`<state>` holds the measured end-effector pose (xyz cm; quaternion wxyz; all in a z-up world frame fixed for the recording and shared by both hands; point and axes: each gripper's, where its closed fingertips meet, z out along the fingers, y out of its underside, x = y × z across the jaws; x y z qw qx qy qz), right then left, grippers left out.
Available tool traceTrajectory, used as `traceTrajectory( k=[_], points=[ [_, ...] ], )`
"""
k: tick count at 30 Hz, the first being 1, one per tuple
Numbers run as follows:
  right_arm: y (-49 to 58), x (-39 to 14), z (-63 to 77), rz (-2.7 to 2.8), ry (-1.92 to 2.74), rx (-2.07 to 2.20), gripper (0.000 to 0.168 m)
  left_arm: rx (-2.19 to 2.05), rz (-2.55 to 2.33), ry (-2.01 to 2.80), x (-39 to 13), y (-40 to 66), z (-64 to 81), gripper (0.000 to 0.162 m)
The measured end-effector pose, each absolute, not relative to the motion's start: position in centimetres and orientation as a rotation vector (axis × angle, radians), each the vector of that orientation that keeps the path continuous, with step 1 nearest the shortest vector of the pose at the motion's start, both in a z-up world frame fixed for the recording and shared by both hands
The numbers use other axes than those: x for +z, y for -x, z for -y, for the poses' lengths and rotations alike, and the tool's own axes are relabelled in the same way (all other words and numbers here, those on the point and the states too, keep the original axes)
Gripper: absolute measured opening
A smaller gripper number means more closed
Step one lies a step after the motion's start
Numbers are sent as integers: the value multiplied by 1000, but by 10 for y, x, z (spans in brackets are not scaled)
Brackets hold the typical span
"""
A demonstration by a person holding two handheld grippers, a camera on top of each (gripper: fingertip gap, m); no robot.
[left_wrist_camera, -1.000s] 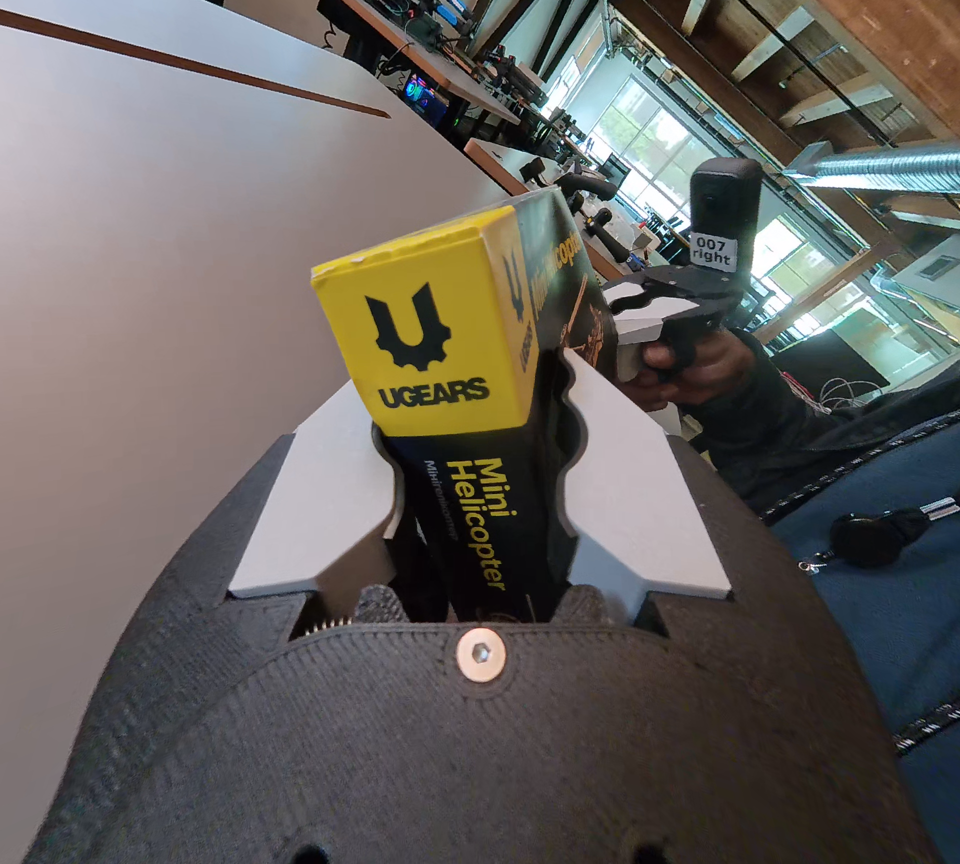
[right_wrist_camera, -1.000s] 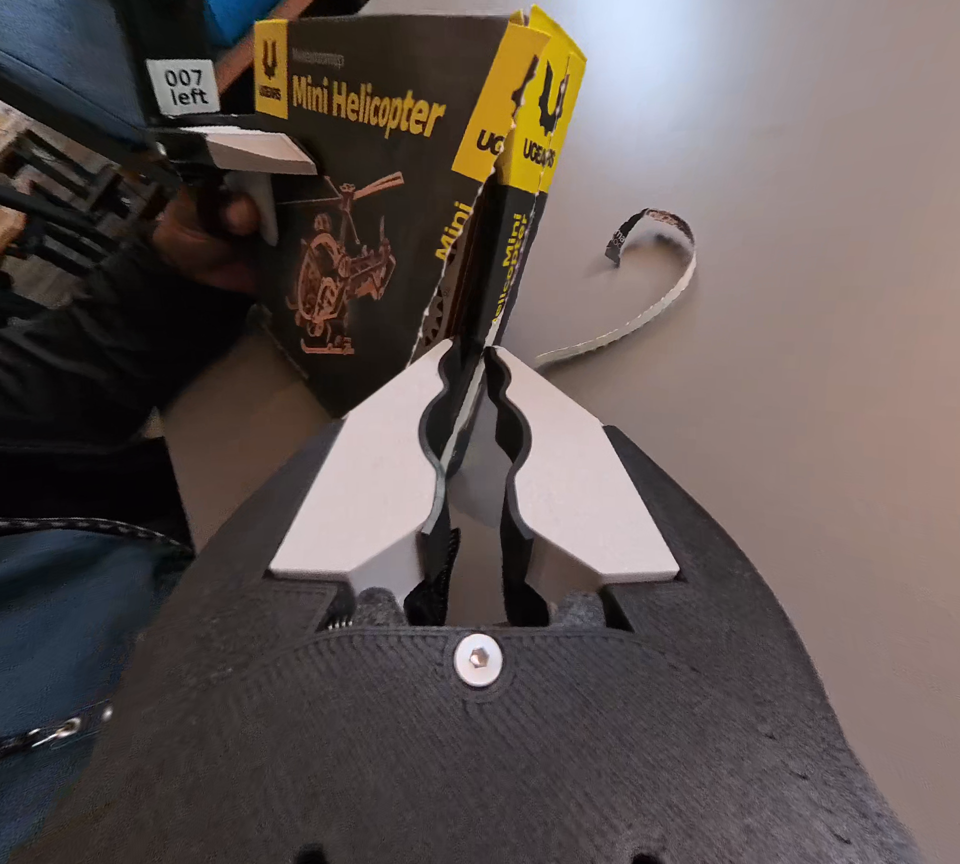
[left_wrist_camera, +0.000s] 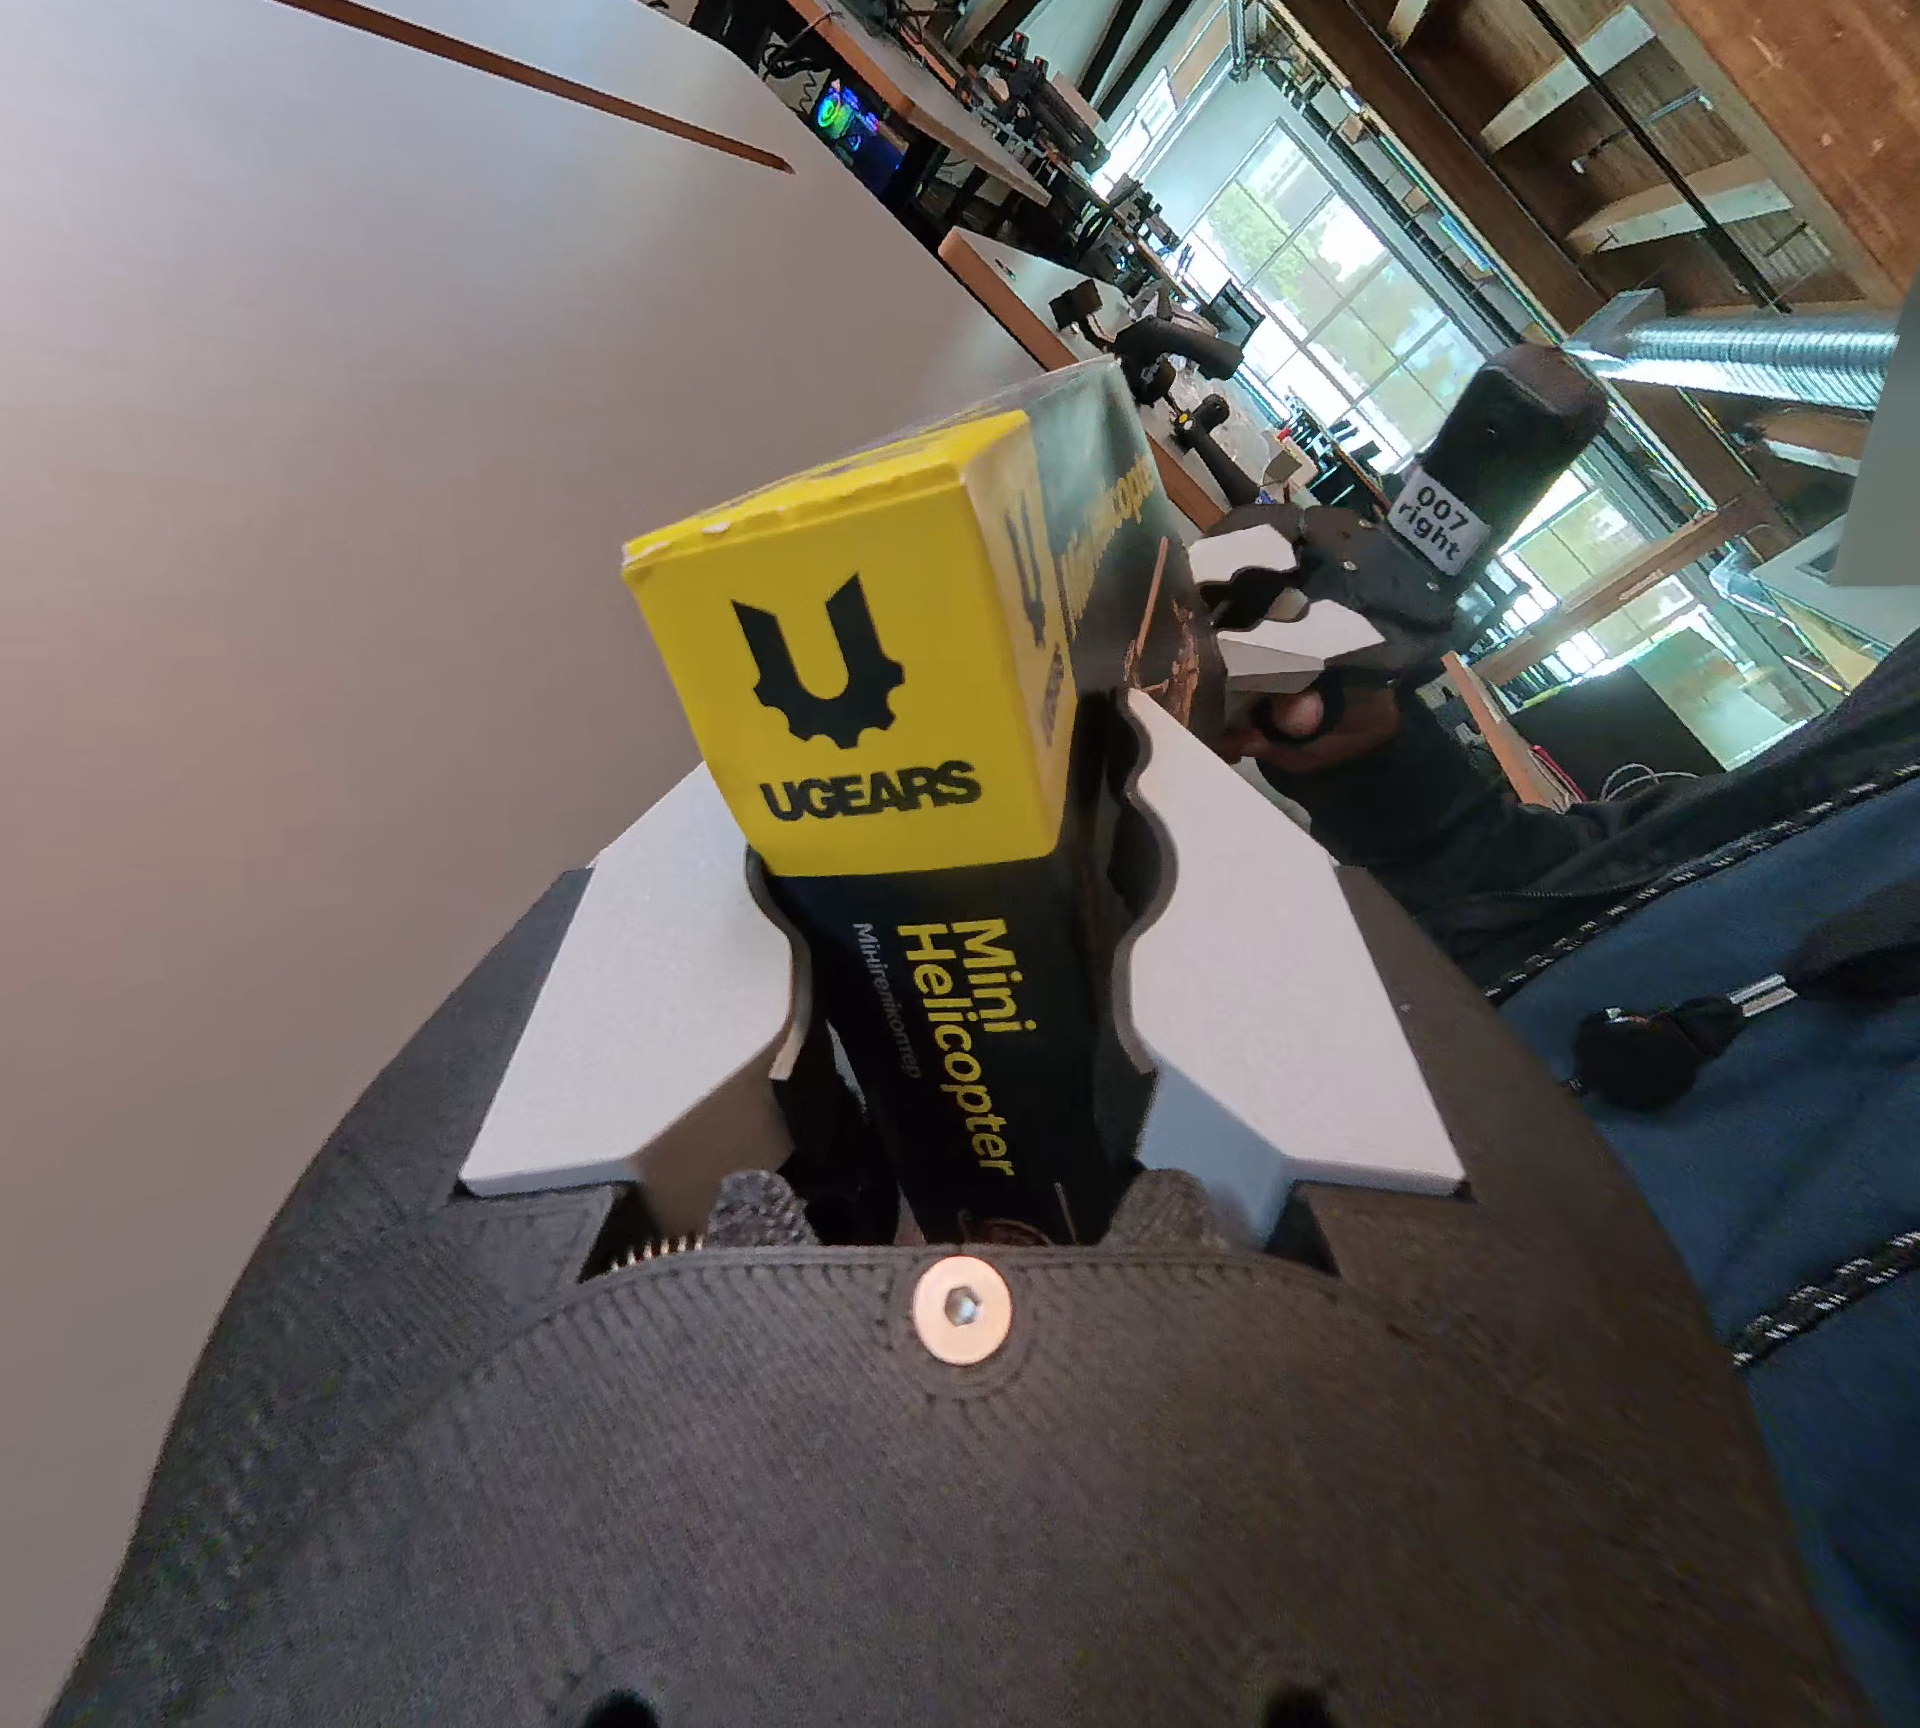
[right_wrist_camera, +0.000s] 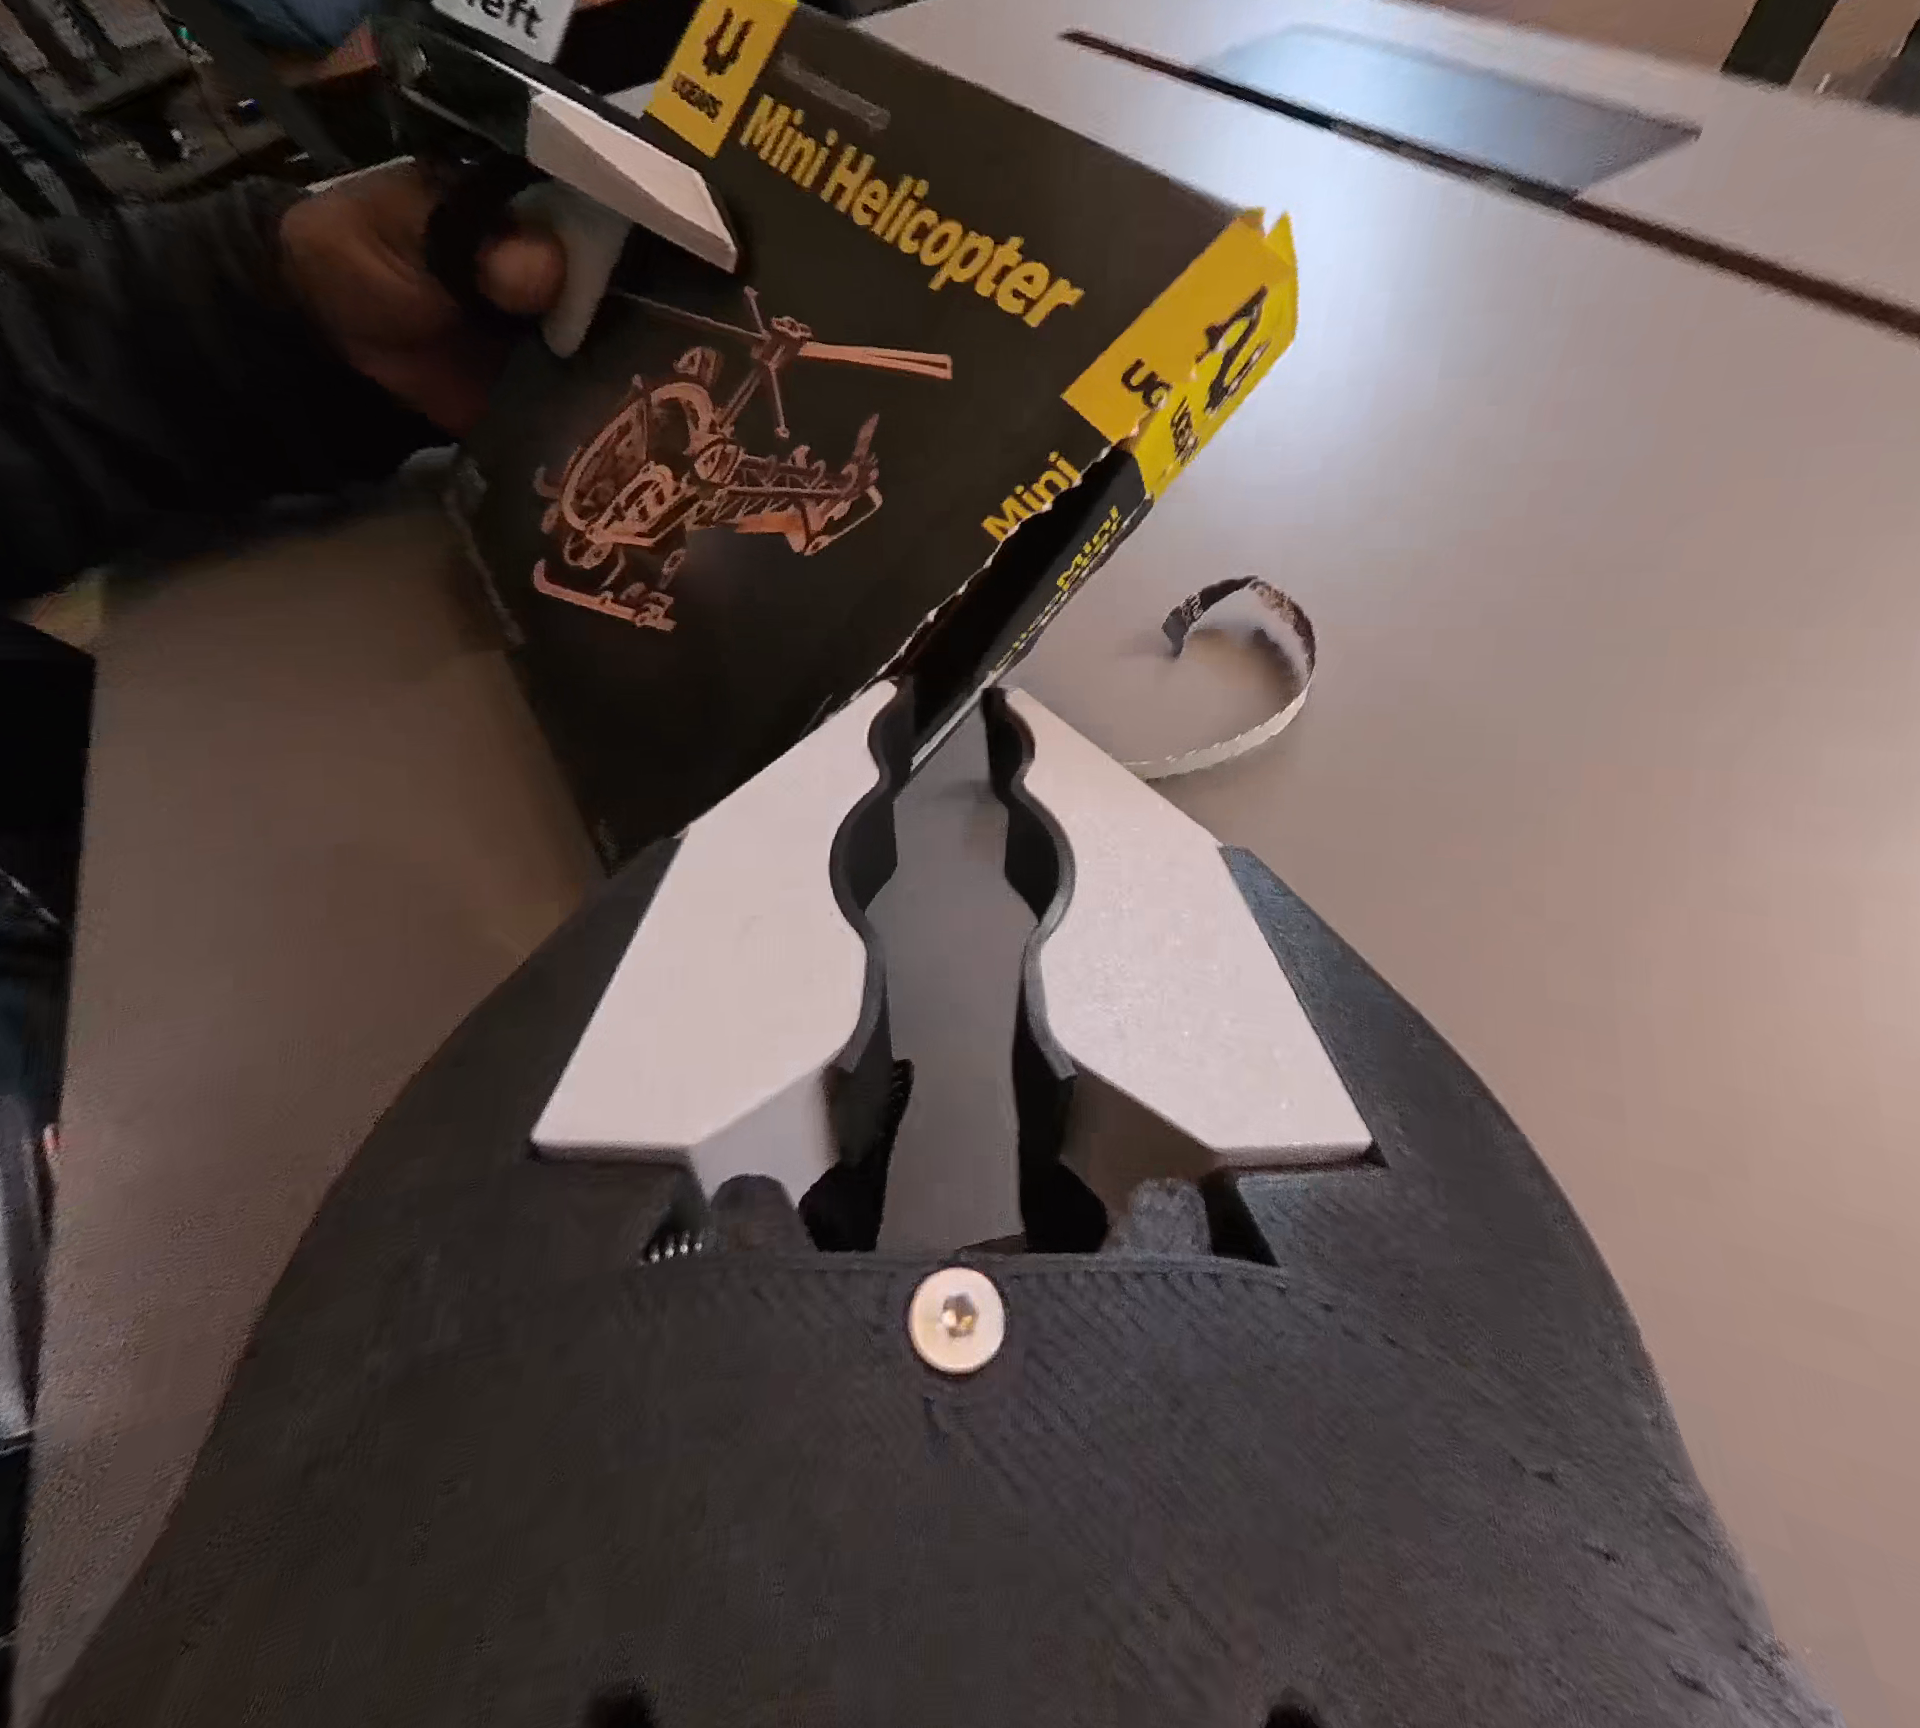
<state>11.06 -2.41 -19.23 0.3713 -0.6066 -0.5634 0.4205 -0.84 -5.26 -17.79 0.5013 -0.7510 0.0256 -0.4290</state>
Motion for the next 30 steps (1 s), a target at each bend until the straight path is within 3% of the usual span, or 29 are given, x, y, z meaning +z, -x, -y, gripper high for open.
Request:
traceTrajectory(
  k=[10, 13, 19, 30],
  points=[
    [-128, -167, 56, 1586, 1013, 956, 31, -1067, 13, 1859, -185, 13, 46, 55],
    [-126, -184, 50, 1681, 992, 779, 46, -1064, 2, 1849, -183, 13, 47, 55],
    [-135, -187, 30, 1708, 1014, 824, 57, -1090, -25, 1855, -184, 9, 50, 55],
    [-122, -193, 39, 1824, 915, 822, 54, -1111, -26, 1880, -187, 6, 50, 57]
  ],
)
